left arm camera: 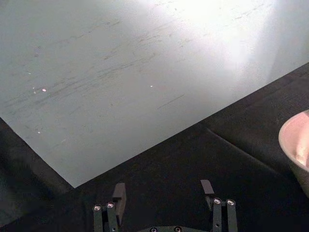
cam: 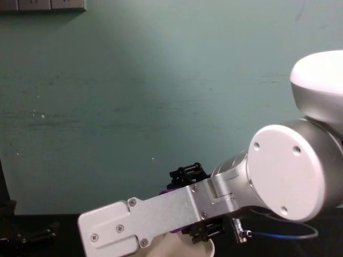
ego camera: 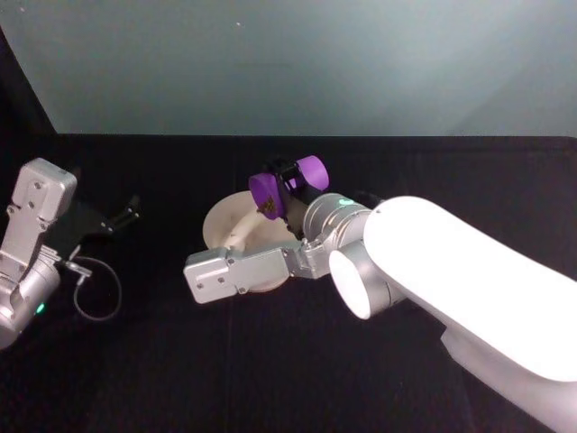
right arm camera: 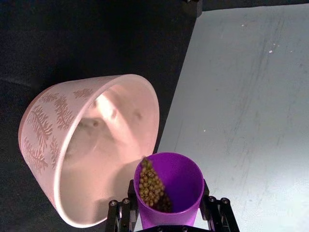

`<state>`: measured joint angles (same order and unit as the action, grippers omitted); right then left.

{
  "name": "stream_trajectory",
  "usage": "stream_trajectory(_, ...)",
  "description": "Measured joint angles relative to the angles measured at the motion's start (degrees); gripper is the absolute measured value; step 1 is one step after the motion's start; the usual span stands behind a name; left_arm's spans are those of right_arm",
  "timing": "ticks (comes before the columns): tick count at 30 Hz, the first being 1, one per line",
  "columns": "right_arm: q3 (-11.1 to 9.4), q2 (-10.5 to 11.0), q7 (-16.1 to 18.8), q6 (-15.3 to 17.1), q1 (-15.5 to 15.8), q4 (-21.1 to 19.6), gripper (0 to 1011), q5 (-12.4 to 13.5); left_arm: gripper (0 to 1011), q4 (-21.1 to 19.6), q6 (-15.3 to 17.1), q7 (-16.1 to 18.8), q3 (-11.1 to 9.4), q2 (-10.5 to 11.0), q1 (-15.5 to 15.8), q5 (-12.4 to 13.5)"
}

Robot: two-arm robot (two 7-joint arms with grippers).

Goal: Pick up the cup and pour the mung beans from the cup into the bowl.

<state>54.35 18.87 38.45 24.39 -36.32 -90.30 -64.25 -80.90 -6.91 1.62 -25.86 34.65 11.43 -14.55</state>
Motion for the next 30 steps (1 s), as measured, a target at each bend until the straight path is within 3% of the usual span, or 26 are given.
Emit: stream_trajectory(30,-1.62,-1.73,2.51,-1.52,1.56,0.02,723,-5.3,1000,0.0,0.0,0.0,0.0,0.0,0.0,0.0)
